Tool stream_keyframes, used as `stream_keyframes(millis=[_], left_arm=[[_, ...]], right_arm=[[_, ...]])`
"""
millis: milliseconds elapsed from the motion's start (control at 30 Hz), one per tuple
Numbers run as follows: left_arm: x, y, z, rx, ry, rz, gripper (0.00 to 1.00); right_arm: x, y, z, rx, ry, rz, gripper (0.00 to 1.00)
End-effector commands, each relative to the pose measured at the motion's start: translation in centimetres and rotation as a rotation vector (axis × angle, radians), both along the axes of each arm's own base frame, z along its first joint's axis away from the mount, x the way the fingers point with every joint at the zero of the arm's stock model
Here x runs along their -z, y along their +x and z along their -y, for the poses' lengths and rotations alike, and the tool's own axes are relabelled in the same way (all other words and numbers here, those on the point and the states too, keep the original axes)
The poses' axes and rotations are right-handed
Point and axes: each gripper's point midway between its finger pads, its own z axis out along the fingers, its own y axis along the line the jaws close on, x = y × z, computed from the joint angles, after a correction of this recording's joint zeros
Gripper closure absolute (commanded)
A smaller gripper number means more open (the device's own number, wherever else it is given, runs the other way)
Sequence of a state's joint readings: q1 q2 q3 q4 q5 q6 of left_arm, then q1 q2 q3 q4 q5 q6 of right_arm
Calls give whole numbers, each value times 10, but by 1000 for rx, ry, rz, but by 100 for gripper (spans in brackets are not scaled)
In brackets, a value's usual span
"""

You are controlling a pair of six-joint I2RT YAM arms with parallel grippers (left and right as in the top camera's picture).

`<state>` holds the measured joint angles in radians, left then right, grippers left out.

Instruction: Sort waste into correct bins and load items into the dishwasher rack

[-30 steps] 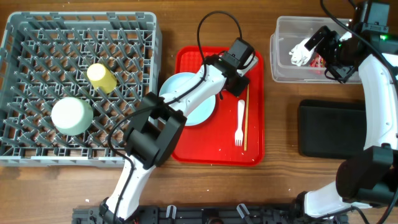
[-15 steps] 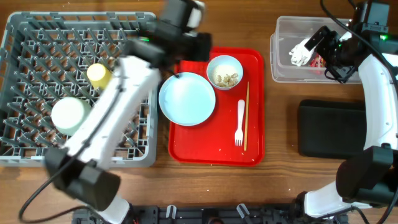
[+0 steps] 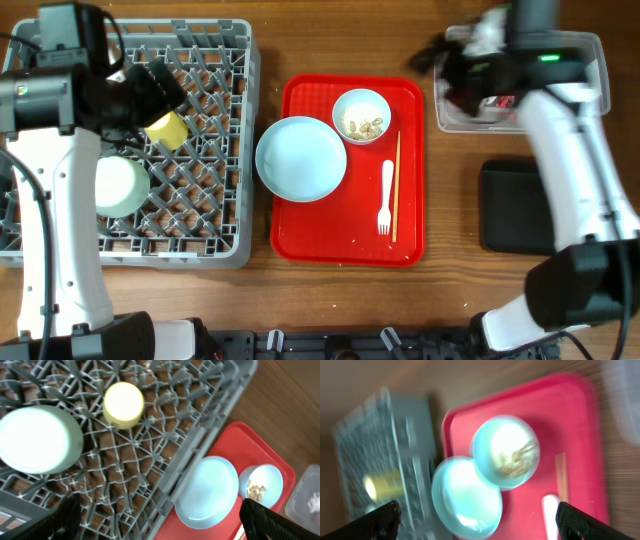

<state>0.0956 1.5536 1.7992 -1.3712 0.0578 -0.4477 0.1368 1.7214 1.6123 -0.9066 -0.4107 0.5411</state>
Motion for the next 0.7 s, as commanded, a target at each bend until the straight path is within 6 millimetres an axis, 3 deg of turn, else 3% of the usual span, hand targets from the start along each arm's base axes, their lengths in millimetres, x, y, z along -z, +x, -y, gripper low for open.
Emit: stream_keyframes(millis=[0,100,200,300,400,500,567,633,667], left_arm=[[2,-6,-21,-71,3,-19,0],[11,-29,-30,-101,8,-115,0],[16,-48,-38,-124,53,-194,0],[18,-58,-36,-122,47,-236,0],[20,-67,-34,-121,42,-276,0],[21,-70,-30,-121,19,-285,0],[21,-68,-29,-118,13,-280,0],[21,-67,-30,-118,15,-275,0],[21,-67,-30,-119,15,-276,0]], right_arm=[[10,-14,-55,-146,-351,138,0],[0,-15,-89,-134,-564,300,0],[-12,-16,-125,-155,-510,387,0],[-1,-10,-131,-79,-475,362,0],[39,2,-129,-88,-513,290,0],[89,7,-143,-128,-495,206,0],[109,8,-149,-136,-485,175,0],[130,9,-152,-125,-482,134,6],[141,9,-152,-129,-491,122,15]])
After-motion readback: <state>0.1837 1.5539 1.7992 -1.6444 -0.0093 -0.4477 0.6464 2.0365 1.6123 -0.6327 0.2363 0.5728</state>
